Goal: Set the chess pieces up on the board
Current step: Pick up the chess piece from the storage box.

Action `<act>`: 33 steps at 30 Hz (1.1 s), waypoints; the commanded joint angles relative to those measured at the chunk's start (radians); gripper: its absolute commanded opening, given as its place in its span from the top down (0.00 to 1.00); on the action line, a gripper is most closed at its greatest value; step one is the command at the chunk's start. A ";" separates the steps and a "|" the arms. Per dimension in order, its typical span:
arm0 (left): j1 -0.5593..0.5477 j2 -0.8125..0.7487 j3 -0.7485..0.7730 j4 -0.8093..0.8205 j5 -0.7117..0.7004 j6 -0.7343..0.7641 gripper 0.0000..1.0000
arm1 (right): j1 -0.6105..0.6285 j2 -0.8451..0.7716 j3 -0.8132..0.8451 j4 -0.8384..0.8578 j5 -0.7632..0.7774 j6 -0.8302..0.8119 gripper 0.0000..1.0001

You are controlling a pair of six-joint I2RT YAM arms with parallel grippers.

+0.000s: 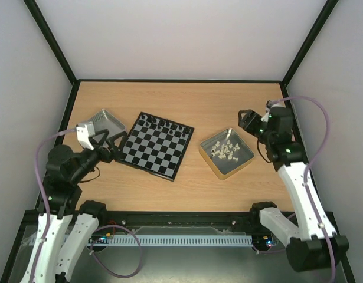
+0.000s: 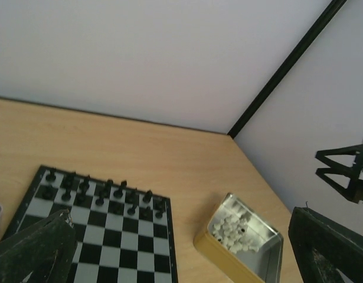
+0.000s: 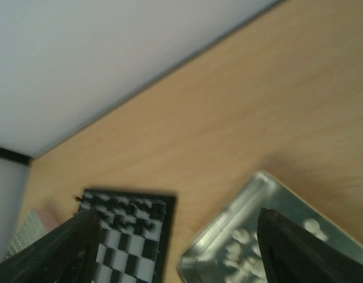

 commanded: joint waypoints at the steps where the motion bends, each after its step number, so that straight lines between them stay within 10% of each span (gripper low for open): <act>1: 0.009 0.041 -0.063 0.083 0.048 -0.046 0.01 | 0.003 0.118 -0.062 -0.005 -0.063 -0.035 0.35; 20: 0.010 0.162 -0.170 0.182 0.007 -0.089 0.01 | 0.197 0.555 -0.155 0.042 0.131 -0.057 0.76; 33: 0.010 0.291 -0.167 0.239 -0.005 -0.068 0.01 | 0.216 0.678 -0.117 0.043 0.130 -0.082 0.84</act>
